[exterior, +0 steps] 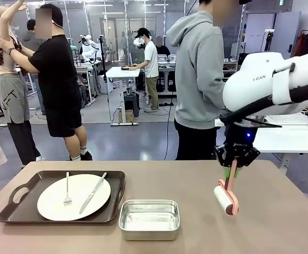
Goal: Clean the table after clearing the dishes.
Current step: When the left (or right) Handle tray is removed, use the left hand (or right hand) to clean the left (or right) side of the table with the Lint Roller.
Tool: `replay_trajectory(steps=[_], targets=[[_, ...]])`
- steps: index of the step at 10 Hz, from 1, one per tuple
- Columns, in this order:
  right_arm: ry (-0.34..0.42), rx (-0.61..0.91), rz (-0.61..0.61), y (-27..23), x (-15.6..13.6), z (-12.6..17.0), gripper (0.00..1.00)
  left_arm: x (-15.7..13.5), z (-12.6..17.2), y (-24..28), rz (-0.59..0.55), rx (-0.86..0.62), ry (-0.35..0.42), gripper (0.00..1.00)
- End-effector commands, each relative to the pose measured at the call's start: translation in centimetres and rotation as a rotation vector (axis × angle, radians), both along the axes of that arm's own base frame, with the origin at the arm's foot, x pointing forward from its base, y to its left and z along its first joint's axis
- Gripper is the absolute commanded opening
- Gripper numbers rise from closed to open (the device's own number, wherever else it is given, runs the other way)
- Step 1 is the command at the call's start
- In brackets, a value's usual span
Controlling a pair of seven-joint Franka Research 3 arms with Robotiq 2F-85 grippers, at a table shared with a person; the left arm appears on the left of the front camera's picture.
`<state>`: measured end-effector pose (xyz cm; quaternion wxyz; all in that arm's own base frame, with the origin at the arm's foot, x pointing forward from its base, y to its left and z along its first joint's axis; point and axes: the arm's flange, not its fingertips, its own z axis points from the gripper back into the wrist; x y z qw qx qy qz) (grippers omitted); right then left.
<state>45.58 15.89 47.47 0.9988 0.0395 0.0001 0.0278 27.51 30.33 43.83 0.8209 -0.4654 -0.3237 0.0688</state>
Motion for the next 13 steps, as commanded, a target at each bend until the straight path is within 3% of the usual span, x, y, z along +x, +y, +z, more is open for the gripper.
replay_trajectory(steps=[1,2,4,6,8,9,10,11,13], targets=[[0.011,0.0,-0.008,0.2,0.1,0.3,0.03,-0.2,0.2,0.1,-0.002,0.0,-0.001,1.0],[0.0,0.0,0.0,0.0,0.0,0.0,0.21,-0.2,0.2,0.1,-0.002,0.0,-0.001,1.0],[-0.048,0.21,-0.045,0.0,3.2,0.8,0.21,-0.2,0.2,0.1,-0.002,0.0,-0.001,1.0],[-0.053,0.373,-0.118,-1.3,3.7,-1.0,0.21,-0.2,0.2,0.1,-0.002,0.0,-0.001,1.0],[-0.067,0.539,-0.145,-2.8,3.8,-4.2,0.21,-0.2,0.2,0.1,-0.002,0.0,-0.001,1.0],[-0.021,0.645,-0.128,-3.6,4.1,-6.4,0.21,-0.2,0.2,0.1,-0.002,0.0,-0.001,1.0],[-0.033,0.73,-0.151,-4.9,4.7,-7.7,0.21,-0.2,0.2,0.1,-0.002,0.0,-0.001,1.0],[-0.075,0.764,-0.143,-5.5,5.4,-8.6,0.21,-0.2,0.2,0.1,-0.002,0.0,-0.001,1.0],[-0.05,0.821,-0.089,-6.4,6.3,-10.8,0.21,-0.2,0.2,0.1,-0.002,0.0,-0.001,1.0]])
